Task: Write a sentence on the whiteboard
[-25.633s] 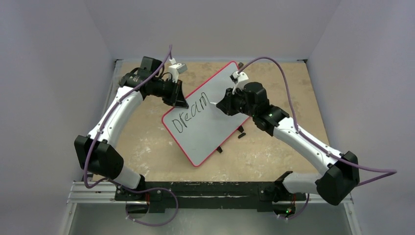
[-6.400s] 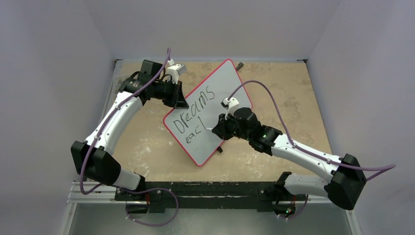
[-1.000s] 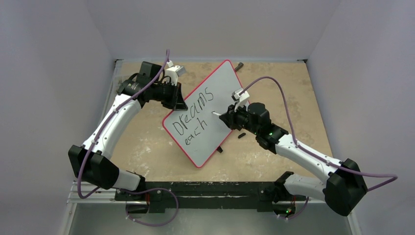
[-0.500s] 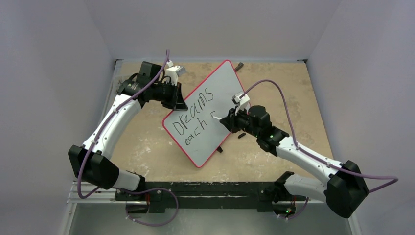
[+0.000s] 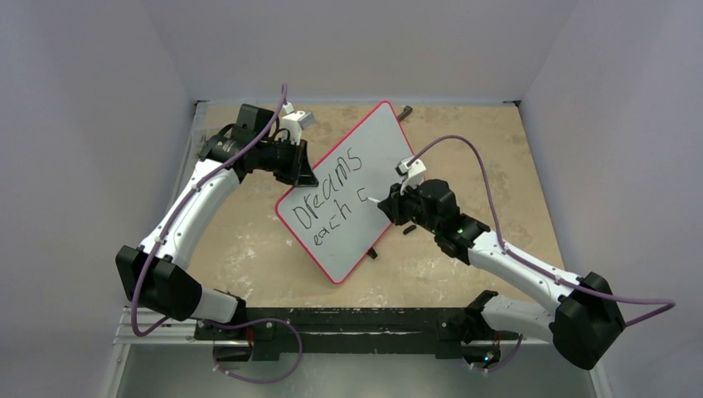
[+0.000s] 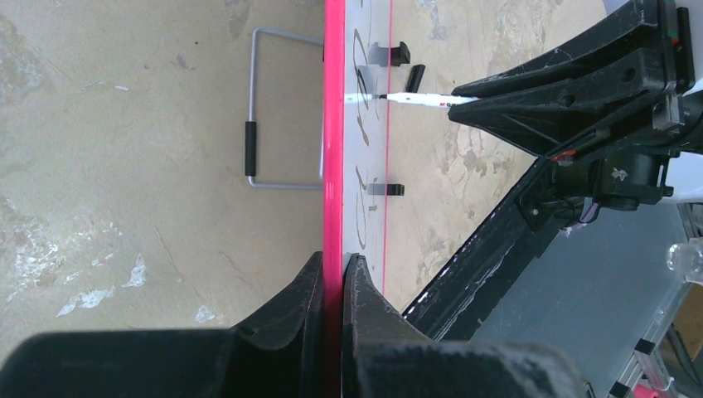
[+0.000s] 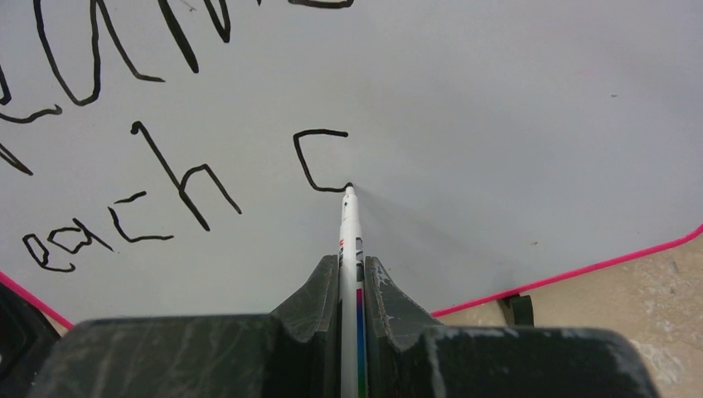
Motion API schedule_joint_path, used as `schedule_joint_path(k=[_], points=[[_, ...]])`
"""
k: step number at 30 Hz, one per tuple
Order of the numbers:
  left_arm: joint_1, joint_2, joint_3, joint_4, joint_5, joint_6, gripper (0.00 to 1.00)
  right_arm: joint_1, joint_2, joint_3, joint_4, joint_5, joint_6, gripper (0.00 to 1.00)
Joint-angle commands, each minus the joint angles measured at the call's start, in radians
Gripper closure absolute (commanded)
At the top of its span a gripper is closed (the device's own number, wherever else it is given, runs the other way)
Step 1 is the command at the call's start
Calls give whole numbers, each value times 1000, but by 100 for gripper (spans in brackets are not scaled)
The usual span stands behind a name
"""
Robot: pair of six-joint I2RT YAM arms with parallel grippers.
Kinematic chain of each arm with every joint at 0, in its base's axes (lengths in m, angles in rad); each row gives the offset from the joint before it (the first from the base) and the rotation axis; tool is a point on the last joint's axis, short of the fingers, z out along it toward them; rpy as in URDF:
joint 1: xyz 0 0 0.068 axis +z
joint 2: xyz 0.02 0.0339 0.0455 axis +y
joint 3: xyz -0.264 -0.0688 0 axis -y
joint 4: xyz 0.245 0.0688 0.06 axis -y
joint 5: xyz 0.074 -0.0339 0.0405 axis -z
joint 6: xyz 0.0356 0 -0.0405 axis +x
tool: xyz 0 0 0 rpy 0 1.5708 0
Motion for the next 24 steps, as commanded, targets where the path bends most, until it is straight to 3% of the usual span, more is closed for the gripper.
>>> schedule_joint_path(k=[1, 15, 24], points=[[-1, 9, 3, 5, -164, 87, 100, 1, 30, 89, 6, 63, -2, 100], [-4, 6, 3, 6, -159, 88, 100, 1, 110, 233, 13, 70, -24, 100], [-4, 4, 2, 5, -161, 88, 100, 0, 101, 215, 11, 55, -15, 100]])
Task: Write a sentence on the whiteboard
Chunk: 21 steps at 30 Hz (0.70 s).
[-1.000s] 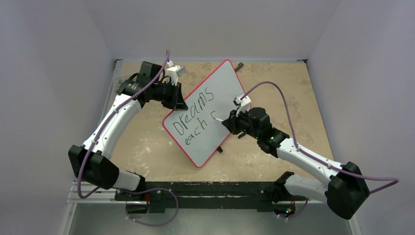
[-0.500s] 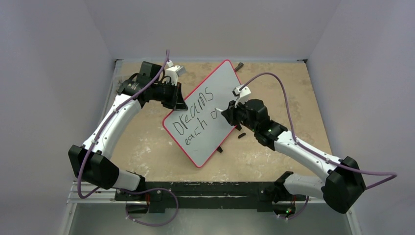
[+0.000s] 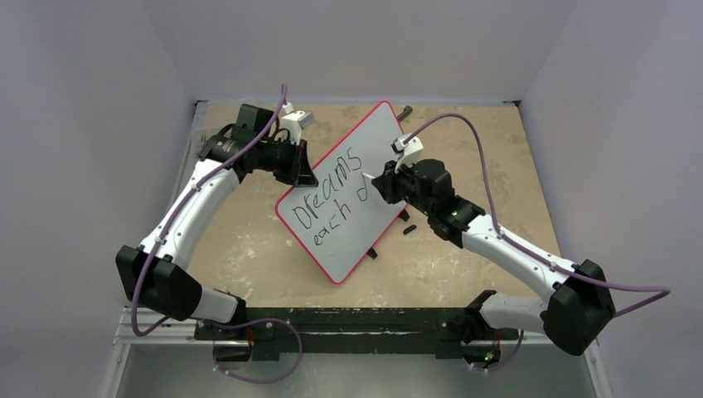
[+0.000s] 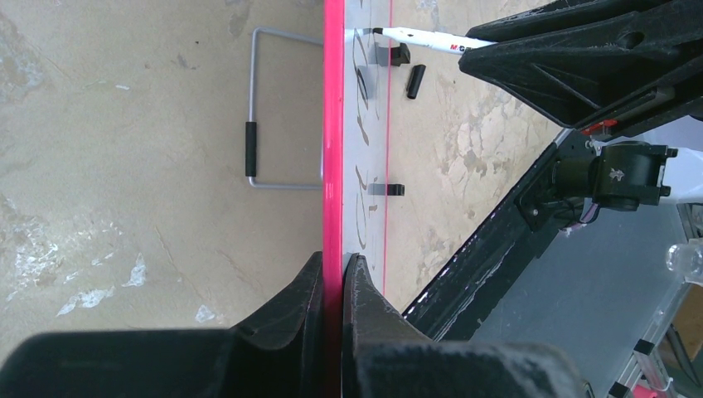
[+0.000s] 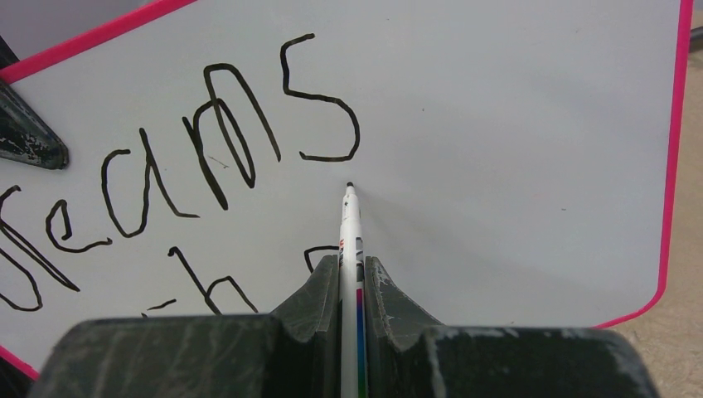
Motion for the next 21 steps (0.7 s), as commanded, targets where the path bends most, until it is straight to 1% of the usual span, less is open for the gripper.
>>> schedule_joint_path(k=[1, 13, 21], points=[[-4, 4, 3, 5, -160, 90, 100, 1, -13, 4, 27, -17, -3, 100], [-4, 3, 4, 3, -163, 89, 100, 1, -86, -139, 8, -31, 43, 100], [-5, -1, 3, 3, -163, 90, 100, 1, -118, -174, -17, -10, 44, 100]])
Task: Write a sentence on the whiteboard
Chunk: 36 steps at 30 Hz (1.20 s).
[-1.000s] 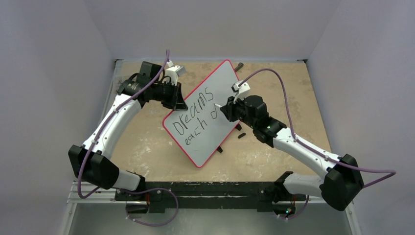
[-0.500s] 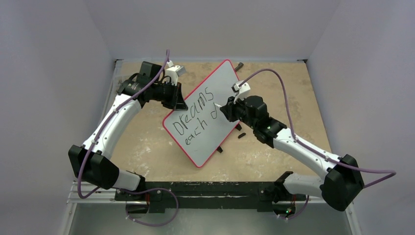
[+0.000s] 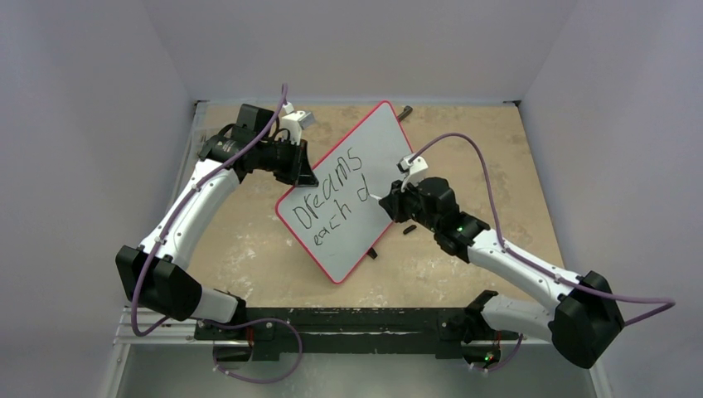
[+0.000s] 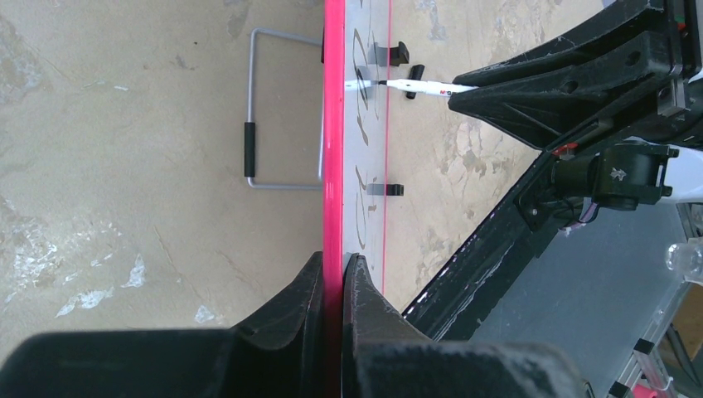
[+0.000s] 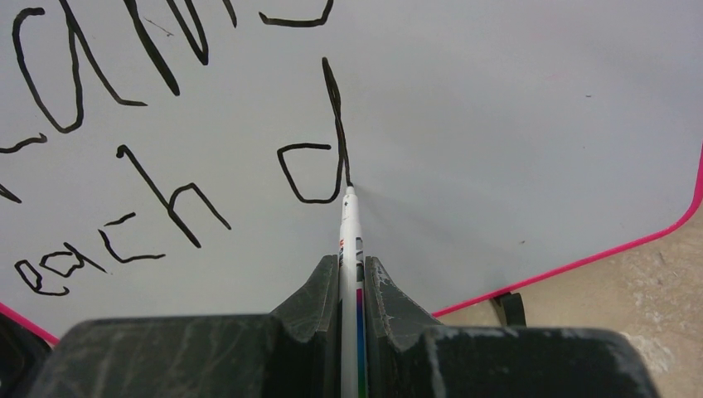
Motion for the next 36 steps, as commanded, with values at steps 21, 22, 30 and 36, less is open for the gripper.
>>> schedule_joint_path(k=[21, 22, 30, 36], points=[[-7, -17, 4, 5, -157, 89, 100, 1, -70, 78, -23, 104, 17, 100], [-7, -18, 4, 6, -158, 89, 100, 1, -66, 79, -15, 115, 18, 100], [-6, -12, 4, 7, -157, 88, 100, 0, -15, 102, 21, 159, 13, 100], [-6, -10, 3, 7, -154, 88, 100, -1, 14, 125, 32, 162, 5, 100]])
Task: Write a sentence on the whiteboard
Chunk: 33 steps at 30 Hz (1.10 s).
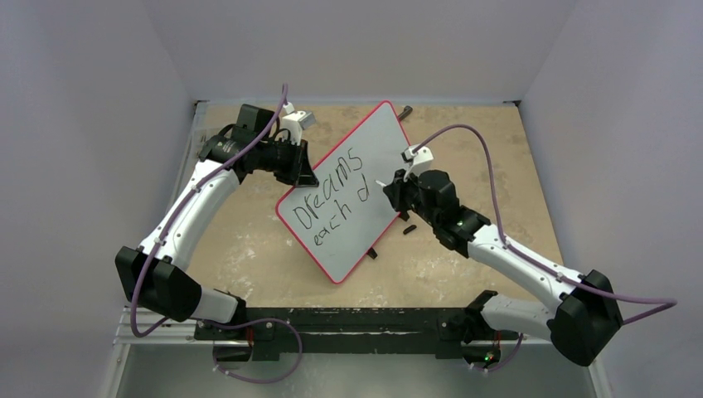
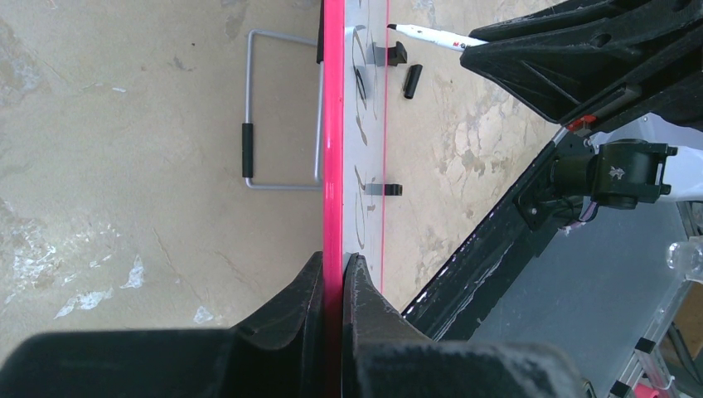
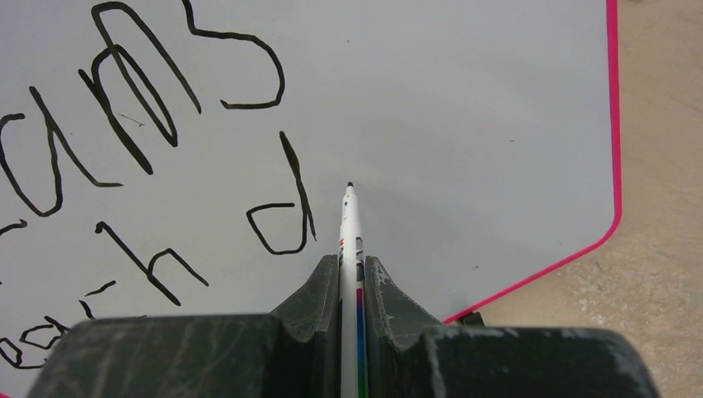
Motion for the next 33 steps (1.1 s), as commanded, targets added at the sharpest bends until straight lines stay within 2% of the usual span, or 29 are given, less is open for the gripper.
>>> schedule_joint_path(k=[1, 10, 33], points=[[-2, -5, 3, 8, -154, 88, 100, -1, 8, 61, 60, 31, -4, 100], [-4, -5, 3, 9, -153, 88, 100, -1, 29, 75, 60, 34, -21, 100], [-4, -8, 3, 7, -154, 87, 100, 0, 39, 5, 66, -113, -7, 100]])
